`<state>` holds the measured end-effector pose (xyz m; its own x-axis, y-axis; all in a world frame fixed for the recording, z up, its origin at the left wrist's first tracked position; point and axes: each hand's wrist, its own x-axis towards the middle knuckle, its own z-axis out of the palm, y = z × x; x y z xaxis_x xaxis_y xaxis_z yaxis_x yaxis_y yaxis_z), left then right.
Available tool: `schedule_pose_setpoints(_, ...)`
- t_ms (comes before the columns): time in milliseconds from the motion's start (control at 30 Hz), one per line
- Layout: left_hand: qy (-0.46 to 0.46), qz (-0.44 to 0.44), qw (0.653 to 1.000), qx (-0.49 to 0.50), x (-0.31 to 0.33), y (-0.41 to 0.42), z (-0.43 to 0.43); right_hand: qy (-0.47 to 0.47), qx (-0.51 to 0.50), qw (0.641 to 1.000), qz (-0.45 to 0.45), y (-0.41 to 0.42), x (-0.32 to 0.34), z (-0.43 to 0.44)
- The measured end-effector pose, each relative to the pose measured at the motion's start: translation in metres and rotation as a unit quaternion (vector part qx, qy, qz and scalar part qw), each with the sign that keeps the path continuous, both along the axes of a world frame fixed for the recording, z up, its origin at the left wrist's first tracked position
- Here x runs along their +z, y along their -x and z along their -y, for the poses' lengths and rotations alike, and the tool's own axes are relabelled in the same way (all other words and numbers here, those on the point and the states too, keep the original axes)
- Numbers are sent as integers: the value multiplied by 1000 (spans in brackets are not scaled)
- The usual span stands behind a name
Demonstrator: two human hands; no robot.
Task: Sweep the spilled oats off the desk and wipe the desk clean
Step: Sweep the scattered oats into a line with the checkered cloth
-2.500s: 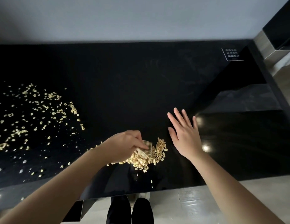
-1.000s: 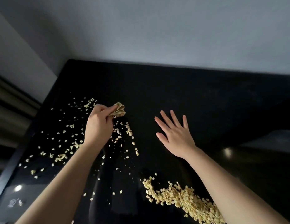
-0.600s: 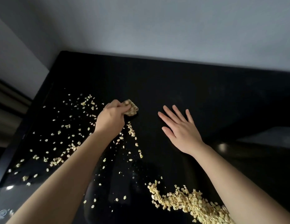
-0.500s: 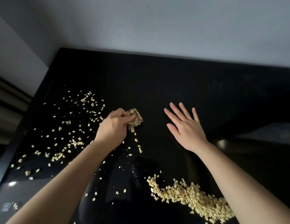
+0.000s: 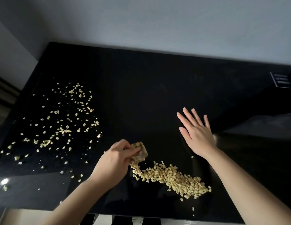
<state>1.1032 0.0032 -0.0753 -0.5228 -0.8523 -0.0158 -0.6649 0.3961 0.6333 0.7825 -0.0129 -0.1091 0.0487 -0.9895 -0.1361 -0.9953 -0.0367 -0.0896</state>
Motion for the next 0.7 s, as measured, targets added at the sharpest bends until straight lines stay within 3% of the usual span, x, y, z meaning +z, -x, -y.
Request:
schedule_pose_setpoints(233, 60, 2, 998, -16, 14, 95, 36, 12, -52, 999, 1, 32, 0, -29)
schedule_pose_setpoints(400, 44, 14, 987, -156, 3, 158, 12, 27, -79, 996, 18, 54, 0, -54)
schedule_pose_setpoints(600, 21, 42, 970, -240, -4, 147, -8, 14, -73, 997, 4, 54, 0, -58)
schedule_pose_setpoints(700, 1, 36, 971, -236, 7, 126, -12, 1, -76, 997, -2, 51, 0, -57)
